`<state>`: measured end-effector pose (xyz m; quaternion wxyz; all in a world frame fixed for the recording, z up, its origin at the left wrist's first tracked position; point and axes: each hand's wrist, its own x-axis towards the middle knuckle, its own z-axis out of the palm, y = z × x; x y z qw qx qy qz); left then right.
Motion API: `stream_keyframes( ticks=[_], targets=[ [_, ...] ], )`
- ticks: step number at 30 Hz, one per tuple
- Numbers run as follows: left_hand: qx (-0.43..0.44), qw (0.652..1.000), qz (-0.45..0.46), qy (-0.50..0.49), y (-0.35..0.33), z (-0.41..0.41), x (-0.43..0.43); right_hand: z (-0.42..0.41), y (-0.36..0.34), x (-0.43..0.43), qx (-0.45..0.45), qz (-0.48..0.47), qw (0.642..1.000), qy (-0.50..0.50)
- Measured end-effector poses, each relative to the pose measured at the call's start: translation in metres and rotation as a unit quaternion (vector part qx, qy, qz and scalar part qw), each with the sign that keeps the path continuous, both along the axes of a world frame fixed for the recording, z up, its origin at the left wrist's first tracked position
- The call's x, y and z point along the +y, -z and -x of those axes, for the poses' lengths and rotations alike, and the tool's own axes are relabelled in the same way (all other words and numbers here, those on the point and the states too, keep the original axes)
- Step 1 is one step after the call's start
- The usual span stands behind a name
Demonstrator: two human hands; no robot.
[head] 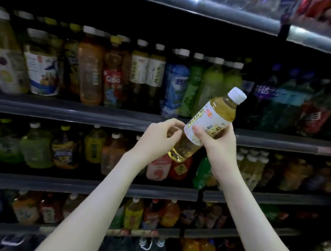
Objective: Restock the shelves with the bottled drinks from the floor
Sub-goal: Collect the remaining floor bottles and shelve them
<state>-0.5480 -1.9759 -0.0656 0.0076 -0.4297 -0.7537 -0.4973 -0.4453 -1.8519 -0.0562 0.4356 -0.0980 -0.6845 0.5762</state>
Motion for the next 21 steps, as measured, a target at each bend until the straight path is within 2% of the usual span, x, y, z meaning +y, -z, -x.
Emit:
stream_keyframes(
  ticks=[3,5,8,11,13,14,17,21],
  targets=[
    [0.041,0.997,0.054,0.031,-0.011,-0.009,0.022,-0.004,-0.008,0.028,0.014,0.011,1.000,-0.011],
    [0.089,0.993,0.074,0.011,-0.015,-0.009,0.027,0.001,-0.012,0.036,0.024,0.015,0.999,-0.025],
    [0.096,0.994,0.047,-0.012,-0.021,0.003,0.021,0.017,-0.017,0.032,0.049,0.006,0.998,-0.050],
    [0.046,0.998,-0.013,-0.036,-0.025,0.026,-0.009,0.037,-0.022,0.014,0.089,-0.002,0.993,-0.076],
    [0.013,0.990,-0.092,-0.104,-0.024,0.045,-0.039,0.053,-0.026,-0.001,0.116,-0.011,0.989,-0.089],
    [0.031,0.981,-0.099,-0.164,-0.022,0.057,-0.053,0.062,-0.028,-0.009,0.127,-0.021,0.988,-0.088],
    [0.098,0.942,-0.060,-0.317,-0.018,0.094,-0.084,0.096,-0.035,-0.029,0.128,-0.064,0.987,-0.078],
    [0.144,0.919,-0.025,-0.366,-0.021,0.137,-0.095,0.151,-0.045,-0.051,0.062,-0.113,0.990,-0.061]
  ],
)
